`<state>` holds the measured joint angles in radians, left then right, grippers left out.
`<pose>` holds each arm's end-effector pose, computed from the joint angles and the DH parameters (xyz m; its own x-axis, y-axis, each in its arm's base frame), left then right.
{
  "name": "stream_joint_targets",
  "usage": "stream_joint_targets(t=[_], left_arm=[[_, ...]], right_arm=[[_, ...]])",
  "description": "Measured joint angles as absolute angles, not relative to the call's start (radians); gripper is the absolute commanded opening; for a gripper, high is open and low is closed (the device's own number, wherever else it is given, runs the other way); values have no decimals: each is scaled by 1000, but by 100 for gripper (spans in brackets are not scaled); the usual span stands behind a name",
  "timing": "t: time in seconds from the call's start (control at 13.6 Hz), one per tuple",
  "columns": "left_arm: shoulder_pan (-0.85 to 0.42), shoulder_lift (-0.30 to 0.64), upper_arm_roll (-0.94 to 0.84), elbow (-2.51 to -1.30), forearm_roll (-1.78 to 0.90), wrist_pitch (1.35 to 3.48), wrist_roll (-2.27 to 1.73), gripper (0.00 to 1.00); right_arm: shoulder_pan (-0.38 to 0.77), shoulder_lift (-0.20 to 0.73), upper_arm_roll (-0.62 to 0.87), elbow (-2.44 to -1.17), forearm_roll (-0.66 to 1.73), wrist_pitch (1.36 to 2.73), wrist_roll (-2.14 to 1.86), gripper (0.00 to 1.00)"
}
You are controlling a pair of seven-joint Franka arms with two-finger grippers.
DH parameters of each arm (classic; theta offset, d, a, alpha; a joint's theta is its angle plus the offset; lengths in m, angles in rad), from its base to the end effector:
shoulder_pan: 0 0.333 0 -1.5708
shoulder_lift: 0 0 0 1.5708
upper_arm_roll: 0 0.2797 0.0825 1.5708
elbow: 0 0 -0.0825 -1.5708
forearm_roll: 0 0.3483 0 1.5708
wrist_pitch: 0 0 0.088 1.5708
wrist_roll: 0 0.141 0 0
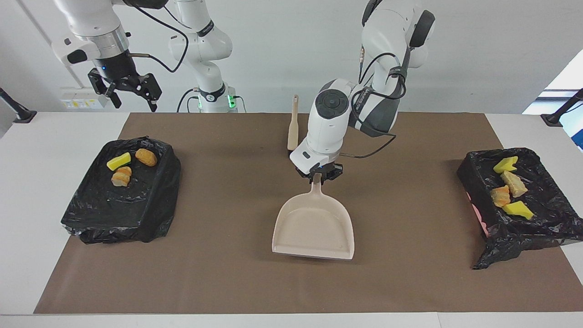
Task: Sweep and dump trash in bin
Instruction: 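Bring the empty dustpan back and set it on the mat with the left gripper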
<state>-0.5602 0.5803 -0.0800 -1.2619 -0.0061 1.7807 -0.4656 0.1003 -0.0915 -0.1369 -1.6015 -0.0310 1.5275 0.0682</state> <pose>0.5340 -0.3863 0.3626 0.9840 -0.1609 -0.0759 -0.1600 -0.9870 0.0175 0.4893 -0.0252 0.5827 0.9943 -0.1056 0.0179 -0.1059 -0.9942 0.0173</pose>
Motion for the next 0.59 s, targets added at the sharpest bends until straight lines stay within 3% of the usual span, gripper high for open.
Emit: stream_joint_targets(t=[0.29, 0.59], left_arm=[[-605, 675, -79, -1236, -9, 1841, -494, 0], [-620, 686, -78, -1237, -22, 1850, -507, 0]], right_arm=[[101, -95, -138, -1612, -1, 1516, 68, 100], [105, -112, -137, -1636, 1, 1515, 68, 100]])
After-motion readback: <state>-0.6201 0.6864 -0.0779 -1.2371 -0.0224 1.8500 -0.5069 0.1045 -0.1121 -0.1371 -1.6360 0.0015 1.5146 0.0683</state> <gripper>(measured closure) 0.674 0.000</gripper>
